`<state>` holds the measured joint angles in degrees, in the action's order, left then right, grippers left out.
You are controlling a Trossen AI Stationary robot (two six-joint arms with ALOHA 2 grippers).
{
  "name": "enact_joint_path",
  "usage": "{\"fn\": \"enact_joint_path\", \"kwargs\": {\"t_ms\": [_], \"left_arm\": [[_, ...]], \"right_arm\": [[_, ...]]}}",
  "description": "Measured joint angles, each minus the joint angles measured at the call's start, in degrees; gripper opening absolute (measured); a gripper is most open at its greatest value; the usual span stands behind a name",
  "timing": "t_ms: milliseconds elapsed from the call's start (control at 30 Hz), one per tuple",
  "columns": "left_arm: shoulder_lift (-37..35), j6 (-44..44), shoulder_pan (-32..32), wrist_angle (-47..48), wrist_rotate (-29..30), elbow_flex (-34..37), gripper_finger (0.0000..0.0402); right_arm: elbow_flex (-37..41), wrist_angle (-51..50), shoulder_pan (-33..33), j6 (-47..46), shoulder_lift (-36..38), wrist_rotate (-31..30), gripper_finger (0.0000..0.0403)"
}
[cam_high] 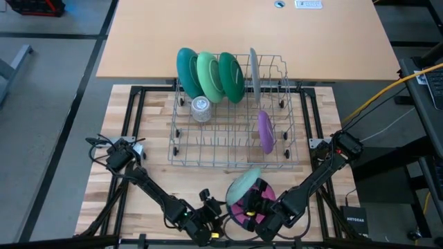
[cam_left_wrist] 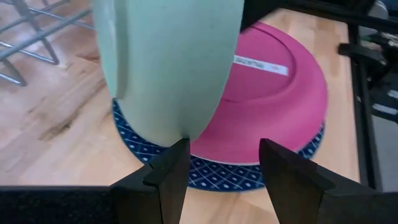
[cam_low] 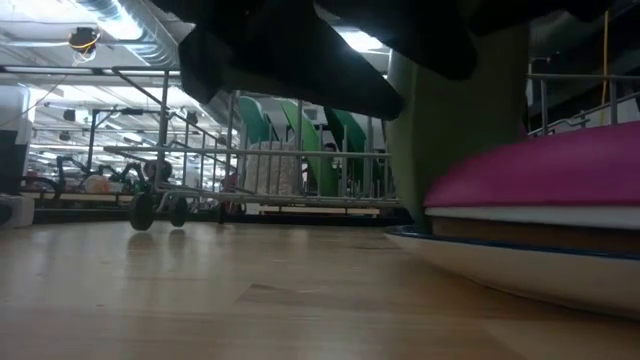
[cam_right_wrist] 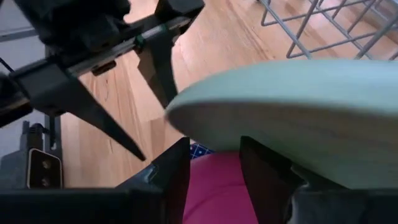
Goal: Sort dishes
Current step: Put the light blue plate in the dish rack
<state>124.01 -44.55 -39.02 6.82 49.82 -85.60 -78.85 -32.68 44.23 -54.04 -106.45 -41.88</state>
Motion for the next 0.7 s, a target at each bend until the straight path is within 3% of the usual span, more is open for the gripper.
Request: {"fn": "enact_joint_path", "kwargs": {"t_ms": [700], "left_arm": [[0.0,1.5,1.3,0.0,-0.1,0.0,0.0182]], "right_arm": [[0.0,-0.4,-1.2,0.2,0.0,-1.1,0.0144]]}}
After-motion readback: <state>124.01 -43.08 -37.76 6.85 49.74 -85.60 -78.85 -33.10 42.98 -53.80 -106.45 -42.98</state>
